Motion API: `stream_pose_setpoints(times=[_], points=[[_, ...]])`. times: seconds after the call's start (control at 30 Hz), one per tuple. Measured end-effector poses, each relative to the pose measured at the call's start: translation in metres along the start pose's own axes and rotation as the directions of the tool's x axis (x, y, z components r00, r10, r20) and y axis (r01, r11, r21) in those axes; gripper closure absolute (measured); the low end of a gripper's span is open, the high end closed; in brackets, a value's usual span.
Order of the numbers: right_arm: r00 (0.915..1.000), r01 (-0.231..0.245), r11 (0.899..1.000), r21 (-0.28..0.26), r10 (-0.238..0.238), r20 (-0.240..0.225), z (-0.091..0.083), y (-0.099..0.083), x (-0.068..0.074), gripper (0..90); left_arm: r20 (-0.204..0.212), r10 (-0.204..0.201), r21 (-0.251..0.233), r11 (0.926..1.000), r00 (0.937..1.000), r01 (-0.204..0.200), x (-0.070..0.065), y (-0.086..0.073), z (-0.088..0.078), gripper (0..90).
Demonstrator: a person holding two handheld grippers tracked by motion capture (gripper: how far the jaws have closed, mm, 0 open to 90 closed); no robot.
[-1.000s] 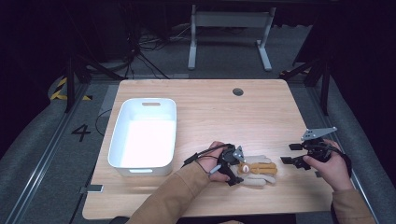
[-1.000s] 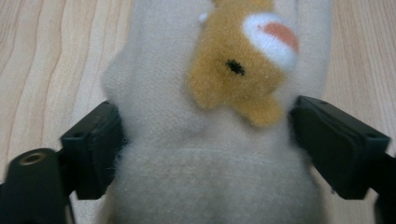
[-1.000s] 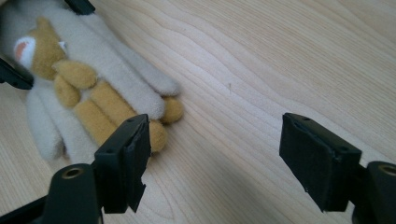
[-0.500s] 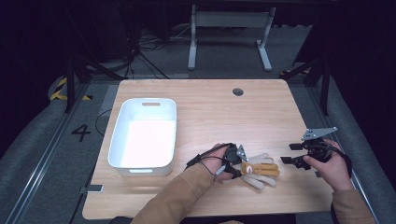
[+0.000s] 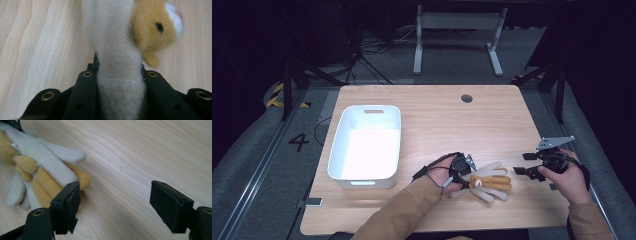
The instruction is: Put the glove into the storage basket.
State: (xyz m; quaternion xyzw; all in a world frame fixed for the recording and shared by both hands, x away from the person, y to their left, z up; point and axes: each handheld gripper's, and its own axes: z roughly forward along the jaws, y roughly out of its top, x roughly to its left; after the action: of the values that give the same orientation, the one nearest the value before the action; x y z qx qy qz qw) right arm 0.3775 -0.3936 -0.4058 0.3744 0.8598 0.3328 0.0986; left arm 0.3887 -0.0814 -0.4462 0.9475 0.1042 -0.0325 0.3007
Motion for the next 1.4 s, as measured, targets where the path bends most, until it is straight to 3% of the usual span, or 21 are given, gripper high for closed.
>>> stream_pose_setpoints(times=[0.23, 0.6, 0.87, 0.93, 0.97, 1.27, 1.4], points=[[0.9999, -0.013, 1.0, -0.013, 0.013, 0.007, -0.002, -0.001, -0.003, 25.4, 0.033, -0.048, -0.05, 0.9975, 0.9983, 0.05, -0.002, 0.001, -0.011, 76.2], [0.9991, -0.033, 0.998, -0.06, 0.034, 0.023, -0.007, -0.001, -0.005, 24.8, 0.021, -0.08, -0.109, 0.9906, 0.9966, 0.082, -0.003, 0.007, -0.042, 76.2], [0.9969, -0.075, 0.988, -0.133, 0.078, 0.012, -0.005, -0.002, -0.007, 21.7, 0.03, -0.127, -0.177, 0.9754, 0.9914, 0.131, 0.0, 0.004, -0.058, 75.9], [0.9964, -0.082, 0.986, -0.144, 0.084, 0.013, -0.004, -0.002, -0.008, 21.7, 0.029, -0.139, -0.195, 0.9704, 0.9899, 0.142, 0.001, 0.004, -0.062, 75.9], [0.9938, -0.105, 0.981, -0.163, 0.109, 0.02, -0.002, -0.001, -0.008, 23.7, 0.022, -0.151, -0.216, 0.9643, 0.9883, 0.152, 0.001, 0.003, -0.065, 75.9], [0.9907, -0.119, 0.977, -0.178, 0.129, 0.043, 0.003, 0.002, -0.011, 26.7, 0.001, -0.184, -0.237, 0.9548, 0.9829, 0.179, -0.001, 0.0, -0.077, 75.8], [0.9915, -0.116, 0.979, -0.168, 0.124, 0.039, 0.007, 0.006, -0.013, 27.3, -0.025, -0.22, -0.236, 0.9492, 0.9752, 0.208, 0.001, -0.003, -0.089, 75.8]])
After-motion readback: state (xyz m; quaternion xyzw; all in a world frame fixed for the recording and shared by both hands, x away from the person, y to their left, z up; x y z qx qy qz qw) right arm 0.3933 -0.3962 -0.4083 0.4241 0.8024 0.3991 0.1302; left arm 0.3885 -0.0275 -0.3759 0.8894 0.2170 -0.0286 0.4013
